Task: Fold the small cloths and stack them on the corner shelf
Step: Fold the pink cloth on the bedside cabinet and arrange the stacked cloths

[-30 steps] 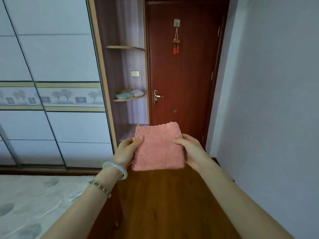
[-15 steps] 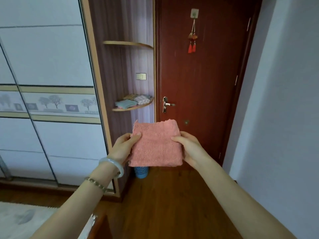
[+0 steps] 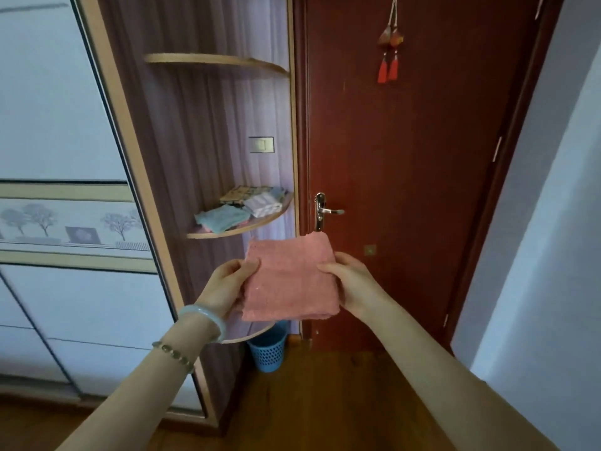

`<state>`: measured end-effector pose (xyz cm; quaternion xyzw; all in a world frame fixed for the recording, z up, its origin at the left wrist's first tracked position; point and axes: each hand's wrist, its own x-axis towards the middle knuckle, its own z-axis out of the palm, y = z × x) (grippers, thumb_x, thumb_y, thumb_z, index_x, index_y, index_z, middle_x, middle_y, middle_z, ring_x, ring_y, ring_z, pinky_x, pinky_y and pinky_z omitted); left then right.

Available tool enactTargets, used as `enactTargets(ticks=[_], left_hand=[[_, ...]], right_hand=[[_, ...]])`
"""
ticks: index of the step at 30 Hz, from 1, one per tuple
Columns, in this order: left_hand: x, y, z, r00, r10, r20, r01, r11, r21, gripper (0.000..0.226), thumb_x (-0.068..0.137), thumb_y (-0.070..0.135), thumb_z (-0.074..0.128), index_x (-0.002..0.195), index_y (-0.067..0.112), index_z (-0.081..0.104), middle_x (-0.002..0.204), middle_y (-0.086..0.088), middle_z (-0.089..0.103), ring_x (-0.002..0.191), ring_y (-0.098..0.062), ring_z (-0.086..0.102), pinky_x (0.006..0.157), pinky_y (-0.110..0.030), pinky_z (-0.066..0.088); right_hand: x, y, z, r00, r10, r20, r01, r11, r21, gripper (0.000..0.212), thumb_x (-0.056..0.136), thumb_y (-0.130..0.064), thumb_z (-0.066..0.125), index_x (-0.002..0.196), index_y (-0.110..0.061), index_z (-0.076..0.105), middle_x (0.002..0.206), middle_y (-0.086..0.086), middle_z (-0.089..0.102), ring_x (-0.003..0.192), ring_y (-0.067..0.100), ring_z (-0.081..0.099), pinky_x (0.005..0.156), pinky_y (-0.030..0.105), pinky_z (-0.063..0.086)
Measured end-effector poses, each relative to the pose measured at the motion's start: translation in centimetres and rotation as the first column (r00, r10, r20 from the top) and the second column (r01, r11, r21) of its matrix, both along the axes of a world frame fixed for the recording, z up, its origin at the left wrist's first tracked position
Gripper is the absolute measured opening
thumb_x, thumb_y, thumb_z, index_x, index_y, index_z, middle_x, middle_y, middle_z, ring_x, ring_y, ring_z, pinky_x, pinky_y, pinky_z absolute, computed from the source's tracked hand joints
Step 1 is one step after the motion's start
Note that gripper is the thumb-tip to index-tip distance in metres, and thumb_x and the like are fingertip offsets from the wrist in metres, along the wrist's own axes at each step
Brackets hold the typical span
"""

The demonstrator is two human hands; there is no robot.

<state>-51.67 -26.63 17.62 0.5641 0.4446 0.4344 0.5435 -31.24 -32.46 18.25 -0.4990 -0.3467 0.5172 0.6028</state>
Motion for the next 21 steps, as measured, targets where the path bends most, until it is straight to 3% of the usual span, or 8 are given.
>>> enactTargets(ticks=[3, 5, 8, 12, 17, 21], left_hand=[[1.8, 6.2, -1.0, 0.998, 0.055, -0.019, -0.055, 0.998, 0.014, 0.022, 0.091, 0.031, 0.059, 0.084, 0.010, 0.060, 0.068, -0.007, 0.045, 0.057, -0.015, 0.043, 0.051, -0.024, 0.034], [3.3, 10.6, -1.6, 0.997, 0.083, 0.002, -0.083, 0.997, 0.004, 0.023, 0.090, 0.031, 0.062, 0.084, 0.009, 0.062, 0.071, -0.011, 0.047, 0.061, -0.021, 0.044, 0.055, -0.028, 0.034], [5.4, 16.3, -1.7, 0.991, 0.134, 0.007, -0.133, 0.991, -0.015, 0.024, 0.089, 0.031, 0.063, 0.081, 0.008, 0.063, 0.070, -0.011, 0.048, 0.062, -0.022, 0.044, 0.056, -0.030, 0.034], [7.7, 23.3, -1.4, 0.978, 0.207, 0.009, -0.207, 0.978, 0.008, 0.023, 0.092, 0.023, 0.059, 0.073, 0.011, 0.062, 0.051, 0.006, 0.049, 0.049, -0.010, 0.038, 0.046, -0.021, 0.030], [7.6, 29.5, -1.8, 0.947, 0.320, -0.029, -0.320, 0.947, -0.001, 0.022, 0.091, 0.025, 0.059, 0.075, 0.010, 0.058, 0.055, 0.002, 0.042, 0.044, -0.008, 0.035, 0.042, -0.020, 0.028], [5.5, 33.9, -2.5, 0.910, 0.414, -0.004, -0.413, 0.910, -0.035, 0.024, 0.089, 0.029, 0.061, 0.075, 0.010, 0.057, 0.057, -0.001, 0.041, 0.047, -0.011, 0.035, 0.047, -0.025, 0.026]], right_hand=[[2.1, 6.9, -1.0, 0.999, 0.033, -0.014, -0.034, 0.999, -0.011, 0.024, 0.089, -0.007, 0.061, 0.111, -0.015, 0.061, 0.111, 0.007, 0.065, 0.101, 0.022, 0.064, 0.078, 0.037, 0.057], [3.9, 11.7, -1.6, 0.997, 0.069, -0.016, -0.069, 0.998, -0.007, 0.026, 0.088, -0.007, 0.061, 0.114, -0.014, 0.061, 0.113, 0.009, 0.065, 0.104, 0.024, 0.063, 0.088, 0.042, 0.055], [6.4, 18.5, -1.6, 0.994, 0.105, -0.005, -0.106, 0.994, -0.029, 0.029, 0.087, -0.006, 0.063, 0.115, -0.012, 0.061, 0.115, 0.011, 0.065, 0.106, 0.026, 0.063, 0.089, 0.045, 0.053], [9.0, 27.6, -1.4, 0.983, 0.182, 0.024, -0.182, 0.983, -0.028, 0.033, 0.084, -0.006, 0.066, 0.116, -0.012, 0.062, 0.116, 0.012, 0.066, 0.106, 0.027, 0.064, 0.096, 0.051, 0.049], [9.1, 36.8, -2.3, 0.950, 0.311, 0.020, -0.310, 0.950, -0.046, 0.027, 0.085, -0.006, 0.064, 0.111, -0.012, 0.064, 0.110, 0.013, 0.068, 0.102, 0.028, 0.065, 0.097, 0.050, 0.048], [6.7, 43.4, -3.3, 0.909, 0.417, 0.014, -0.415, 0.908, -0.061, 0.023, 0.087, -0.003, 0.060, 0.108, -0.012, 0.063, 0.102, 0.011, 0.067, 0.090, 0.024, 0.065, 0.078, 0.037, 0.051]])
